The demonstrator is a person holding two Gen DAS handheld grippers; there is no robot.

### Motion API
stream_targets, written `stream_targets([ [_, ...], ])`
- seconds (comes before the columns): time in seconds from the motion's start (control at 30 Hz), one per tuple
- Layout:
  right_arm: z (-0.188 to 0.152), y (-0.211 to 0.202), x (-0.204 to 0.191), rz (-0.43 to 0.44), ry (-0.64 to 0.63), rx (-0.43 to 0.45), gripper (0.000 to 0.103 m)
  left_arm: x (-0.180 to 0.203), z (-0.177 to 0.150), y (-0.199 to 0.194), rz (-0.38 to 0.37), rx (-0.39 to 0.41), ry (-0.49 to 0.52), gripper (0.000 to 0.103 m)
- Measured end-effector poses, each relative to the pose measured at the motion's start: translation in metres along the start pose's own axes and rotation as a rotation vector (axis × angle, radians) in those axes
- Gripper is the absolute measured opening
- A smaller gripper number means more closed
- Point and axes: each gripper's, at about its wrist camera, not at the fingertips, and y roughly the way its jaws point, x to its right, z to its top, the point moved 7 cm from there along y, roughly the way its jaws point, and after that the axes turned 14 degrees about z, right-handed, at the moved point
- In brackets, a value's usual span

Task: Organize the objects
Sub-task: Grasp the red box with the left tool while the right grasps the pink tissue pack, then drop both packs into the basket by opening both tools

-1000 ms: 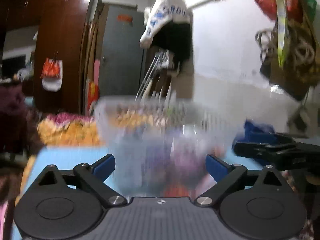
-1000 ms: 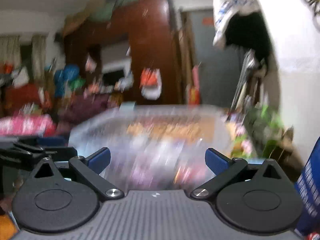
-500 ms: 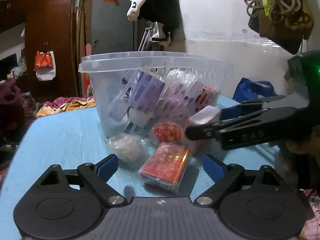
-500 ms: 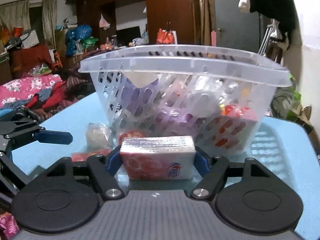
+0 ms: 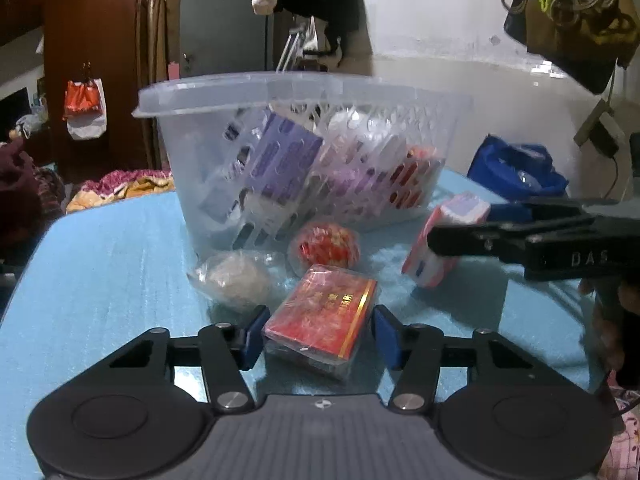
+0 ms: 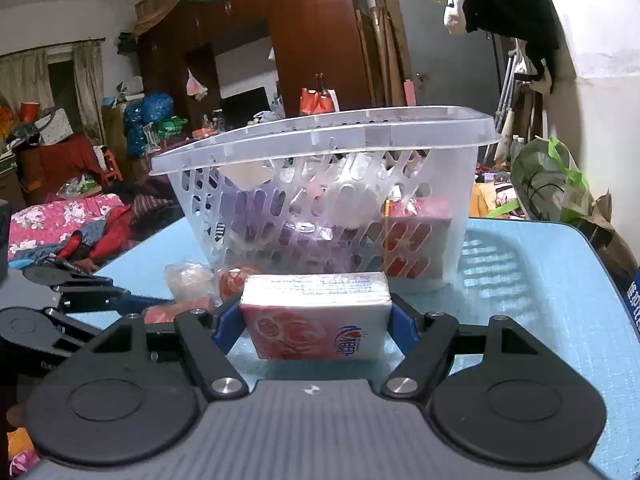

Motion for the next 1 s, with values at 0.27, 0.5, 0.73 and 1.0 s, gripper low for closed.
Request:
stream_targets([
  [0.27, -0.001, -0.012, -0.009, 0.006, -0.045, 0.085, 0.076, -0.019, 0.0, -0.022, -0.059, 0.152, -0.124, 0.058],
  [0.5, 0.002, -0.018, -0.01, 0.001, -0.049, 0.145, 0.075, -0.02, -0.002, -0.027, -0.039, 0.215, -0.135, 0.058],
  [0.73, 0.048, -0.063, -0.044, 0.005, -0.127, 0.369, 0.075, -0.03, 0.068, -0.067, -0.032, 0.329, -0.185, 0.058],
  [1.0, 0.167, -0.005, 0.005, -0.108, -0.146, 0.289, 0.078, -0.031, 0.184, 0.006, -0.037, 0.249, -0.205, 0.083],
])
